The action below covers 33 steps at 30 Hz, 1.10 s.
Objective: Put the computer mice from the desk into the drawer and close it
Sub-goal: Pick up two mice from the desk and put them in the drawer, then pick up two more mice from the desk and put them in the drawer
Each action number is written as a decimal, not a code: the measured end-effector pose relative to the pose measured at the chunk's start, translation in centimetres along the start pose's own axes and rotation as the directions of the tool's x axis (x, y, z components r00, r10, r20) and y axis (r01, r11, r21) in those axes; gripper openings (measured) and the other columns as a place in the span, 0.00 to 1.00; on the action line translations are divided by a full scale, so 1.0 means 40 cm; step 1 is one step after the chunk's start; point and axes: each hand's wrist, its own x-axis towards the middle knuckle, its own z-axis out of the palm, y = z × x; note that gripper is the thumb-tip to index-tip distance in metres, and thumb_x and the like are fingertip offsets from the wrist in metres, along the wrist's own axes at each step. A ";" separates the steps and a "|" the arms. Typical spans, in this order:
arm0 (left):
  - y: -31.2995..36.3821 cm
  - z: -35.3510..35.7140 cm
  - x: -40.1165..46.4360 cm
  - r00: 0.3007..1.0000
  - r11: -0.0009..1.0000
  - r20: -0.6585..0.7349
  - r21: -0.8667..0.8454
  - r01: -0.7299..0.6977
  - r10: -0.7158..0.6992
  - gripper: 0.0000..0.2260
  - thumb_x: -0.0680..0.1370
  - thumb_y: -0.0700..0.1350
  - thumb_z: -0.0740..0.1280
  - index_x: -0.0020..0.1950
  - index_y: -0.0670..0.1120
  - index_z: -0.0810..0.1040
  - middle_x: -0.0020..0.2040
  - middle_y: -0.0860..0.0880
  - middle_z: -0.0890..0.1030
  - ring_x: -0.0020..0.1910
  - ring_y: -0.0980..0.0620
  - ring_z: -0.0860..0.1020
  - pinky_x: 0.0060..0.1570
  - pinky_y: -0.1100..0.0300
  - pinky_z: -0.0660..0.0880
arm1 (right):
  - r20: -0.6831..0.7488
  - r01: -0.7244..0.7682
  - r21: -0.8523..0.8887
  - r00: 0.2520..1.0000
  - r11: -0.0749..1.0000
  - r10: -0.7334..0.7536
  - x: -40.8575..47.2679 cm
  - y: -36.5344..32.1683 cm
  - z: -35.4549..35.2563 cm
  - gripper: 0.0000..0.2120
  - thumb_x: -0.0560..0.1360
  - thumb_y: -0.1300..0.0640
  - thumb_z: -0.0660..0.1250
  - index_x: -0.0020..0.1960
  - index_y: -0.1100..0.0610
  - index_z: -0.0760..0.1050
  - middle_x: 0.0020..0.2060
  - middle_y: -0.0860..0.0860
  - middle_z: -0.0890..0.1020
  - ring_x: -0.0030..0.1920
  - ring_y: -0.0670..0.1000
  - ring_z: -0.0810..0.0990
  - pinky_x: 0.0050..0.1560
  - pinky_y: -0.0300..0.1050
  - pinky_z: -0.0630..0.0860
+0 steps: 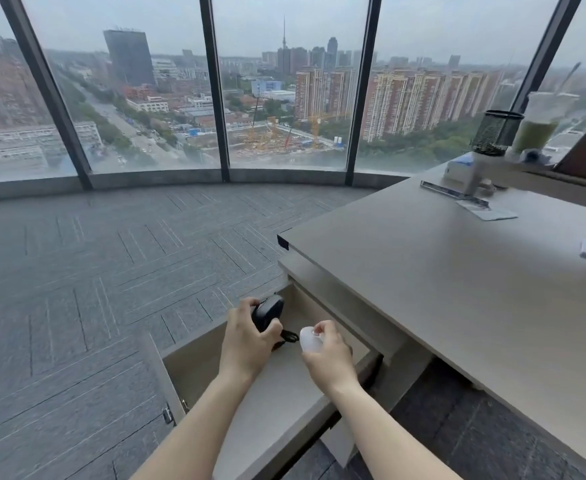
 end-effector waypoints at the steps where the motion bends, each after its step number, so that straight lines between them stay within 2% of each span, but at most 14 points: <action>1: -0.035 0.017 0.003 0.999 0.999 0.009 0.016 0.036 -0.036 0.20 0.72 0.48 0.68 0.63 0.49 0.70 0.56 0.46 0.71 0.53 0.47 0.74 0.52 0.58 0.68 | 0.018 -0.029 -0.053 0.999 0.998 0.030 0.022 0.018 0.021 0.11 0.73 0.53 0.56 0.54 0.52 0.69 0.53 0.57 0.77 0.57 0.61 0.72 0.61 0.57 0.71; 5: -0.153 0.080 0.037 0.971 0.951 0.029 0.211 0.225 -0.236 0.23 0.73 0.50 0.66 0.66 0.49 0.67 0.59 0.42 0.70 0.58 0.41 0.73 0.56 0.53 0.71 | 0.096 -0.066 -0.363 0.990 0.929 0.108 0.105 0.081 0.074 0.14 0.73 0.61 0.54 0.58 0.54 0.66 0.60 0.59 0.73 0.60 0.61 0.68 0.57 0.51 0.71; 9: -0.227 0.129 0.054 0.929 0.840 0.066 0.455 0.296 -0.363 0.25 0.75 0.52 0.65 0.70 0.49 0.64 0.63 0.41 0.68 0.62 0.40 0.71 0.57 0.50 0.72 | 0.119 -0.068 -0.571 0.979 0.818 0.164 0.158 0.118 0.104 0.14 0.77 0.58 0.57 0.62 0.55 0.64 0.63 0.60 0.71 0.64 0.60 0.67 0.59 0.52 0.73; 15: -0.267 0.163 0.057 0.927 0.775 0.062 0.572 0.269 -0.369 0.24 0.75 0.53 0.66 0.68 0.49 0.64 0.62 0.42 0.69 0.62 0.40 0.70 0.51 0.50 0.74 | 0.149 -0.063 -0.716 0.959 0.695 0.240 0.181 0.136 0.138 0.25 0.76 0.60 0.62 0.71 0.56 0.60 0.67 0.62 0.68 0.65 0.60 0.69 0.60 0.52 0.75; 19: -0.266 0.149 0.051 0.936 0.775 0.033 0.571 0.271 -0.351 0.25 0.76 0.57 0.64 0.69 0.49 0.64 0.64 0.42 0.70 0.63 0.39 0.70 0.54 0.49 0.72 | 0.127 -0.081 -0.678 0.966 0.731 0.226 0.171 0.122 0.129 0.24 0.77 0.58 0.62 0.71 0.57 0.60 0.67 0.61 0.68 0.65 0.60 0.70 0.57 0.51 0.74; 21: -0.246 0.135 0.048 0.955 0.808 0.010 0.536 0.245 -0.297 0.23 0.77 0.56 0.61 0.70 0.48 0.66 0.65 0.41 0.71 0.63 0.39 0.70 0.56 0.49 0.72 | 0.093 -0.051 -0.565 0.988 0.823 0.126 0.157 0.096 0.095 0.18 0.78 0.58 0.58 0.67 0.57 0.63 0.65 0.59 0.71 0.62 0.59 0.72 0.50 0.50 0.72; 23: -0.199 0.128 0.046 0.978 0.867 0.025 0.467 0.172 -0.207 0.20 0.79 0.52 0.59 0.69 0.48 0.68 0.65 0.43 0.72 0.63 0.41 0.69 0.57 0.49 0.71 | 0.043 0.016 -0.412 0.999 0.911 0.002 0.127 0.062 0.037 0.08 0.77 0.59 0.57 0.55 0.56 0.67 0.57 0.56 0.75 0.54 0.57 0.75 0.45 0.49 0.71; 25: -0.125 0.133 0.038 0.995 0.934 0.049 0.350 0.064 -0.086 0.18 0.79 0.48 0.59 0.68 0.47 0.70 0.65 0.43 0.72 0.62 0.42 0.69 0.58 0.52 0.69 | -0.030 0.085 -0.298 0.995 0.951 -0.098 0.081 0.032 -0.041 0.01 0.77 0.59 0.58 0.48 0.55 0.66 0.49 0.53 0.76 0.46 0.55 0.75 0.42 0.49 0.71; 28: 0.019 0.162 0.009 0.987 0.972 0.064 0.176 -0.158 0.149 0.15 0.79 0.44 0.60 0.66 0.45 0.74 0.63 0.44 0.75 0.62 0.46 0.72 0.57 0.61 0.65 | -0.150 0.155 -0.210 0.971 0.965 -0.188 -0.001 -0.001 -0.173 0.02 0.77 0.58 0.61 0.47 0.56 0.69 0.43 0.51 0.78 0.43 0.54 0.77 0.44 0.51 0.75; 30: 0.122 0.196 -0.028 0.958 0.957 0.071 0.066 -0.283 0.278 0.13 0.80 0.43 0.60 0.64 0.45 0.75 0.60 0.47 0.76 0.60 0.49 0.73 0.59 0.60 0.69 | -0.222 0.186 -0.185 0.949 0.965 -0.225 -0.060 -0.010 -0.266 0.01 0.77 0.58 0.61 0.47 0.55 0.71 0.41 0.51 0.80 0.42 0.53 0.79 0.44 0.50 0.76; 33: 0.262 0.262 -0.100 0.912 0.915 0.073 -0.045 -0.400 0.403 0.12 0.80 0.42 0.61 0.62 0.46 0.76 0.58 0.50 0.77 0.55 0.52 0.76 0.56 0.61 0.71 | -0.362 0.207 -0.193 0.893 0.959 -0.266 -0.149 0.003 -0.419 0.03 0.78 0.59 0.60 0.46 0.54 0.72 0.33 0.50 0.79 0.36 0.51 0.78 0.36 0.46 0.73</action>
